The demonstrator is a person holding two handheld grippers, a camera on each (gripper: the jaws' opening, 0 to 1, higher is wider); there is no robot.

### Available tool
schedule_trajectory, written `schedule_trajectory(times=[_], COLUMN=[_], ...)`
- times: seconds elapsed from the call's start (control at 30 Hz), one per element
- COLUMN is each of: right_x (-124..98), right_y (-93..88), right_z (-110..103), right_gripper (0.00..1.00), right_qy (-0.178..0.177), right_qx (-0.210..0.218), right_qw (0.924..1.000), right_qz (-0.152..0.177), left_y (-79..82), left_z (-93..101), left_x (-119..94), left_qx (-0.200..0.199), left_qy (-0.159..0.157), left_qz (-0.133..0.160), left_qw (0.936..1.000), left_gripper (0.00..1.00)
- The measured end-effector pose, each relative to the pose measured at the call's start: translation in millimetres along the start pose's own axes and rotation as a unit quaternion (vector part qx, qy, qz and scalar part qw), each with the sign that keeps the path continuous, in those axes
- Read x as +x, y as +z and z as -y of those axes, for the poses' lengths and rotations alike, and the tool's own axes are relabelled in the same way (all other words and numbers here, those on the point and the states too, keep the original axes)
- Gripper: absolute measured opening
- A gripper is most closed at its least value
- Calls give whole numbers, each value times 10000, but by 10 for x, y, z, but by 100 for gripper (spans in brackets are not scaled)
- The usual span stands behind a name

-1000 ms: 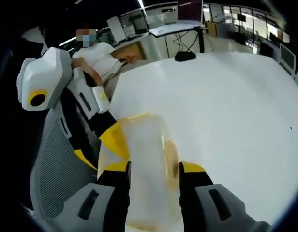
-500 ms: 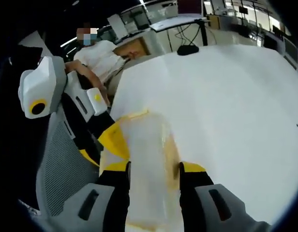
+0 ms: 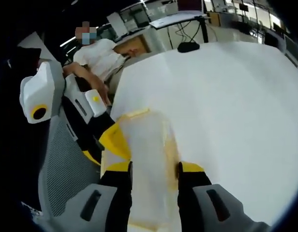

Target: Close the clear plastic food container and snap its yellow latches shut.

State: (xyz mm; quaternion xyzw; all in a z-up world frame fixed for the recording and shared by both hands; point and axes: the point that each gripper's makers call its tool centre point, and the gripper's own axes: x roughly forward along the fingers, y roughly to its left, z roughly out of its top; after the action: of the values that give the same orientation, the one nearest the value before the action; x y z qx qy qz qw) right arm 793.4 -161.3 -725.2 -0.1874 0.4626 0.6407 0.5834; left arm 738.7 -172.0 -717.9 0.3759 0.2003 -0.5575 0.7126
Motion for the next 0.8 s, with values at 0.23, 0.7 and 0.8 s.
schedule_trajectory(times=[0.23, 0.7, 0.8], right_x=[26, -5, -10], right_y=[-4, 12, 18], right_z=[-16, -9, -11], right_gripper=[27, 31, 31], right_qy=[112, -44, -96], right_qx=[-64, -158, -205], right_qw=[9997, 9997, 9997], right_qz=[-196, -156, -115], left_y=[1, -2, -5], left_z=[-44, -11, -11], left_x=[18, 8, 2], left_qx=[74, 110, 104], left_qy=[85, 102, 60], left_qz=[-45, 79, 100], left_qw=[9999, 9999, 9999], left_gripper=[29, 31, 31])
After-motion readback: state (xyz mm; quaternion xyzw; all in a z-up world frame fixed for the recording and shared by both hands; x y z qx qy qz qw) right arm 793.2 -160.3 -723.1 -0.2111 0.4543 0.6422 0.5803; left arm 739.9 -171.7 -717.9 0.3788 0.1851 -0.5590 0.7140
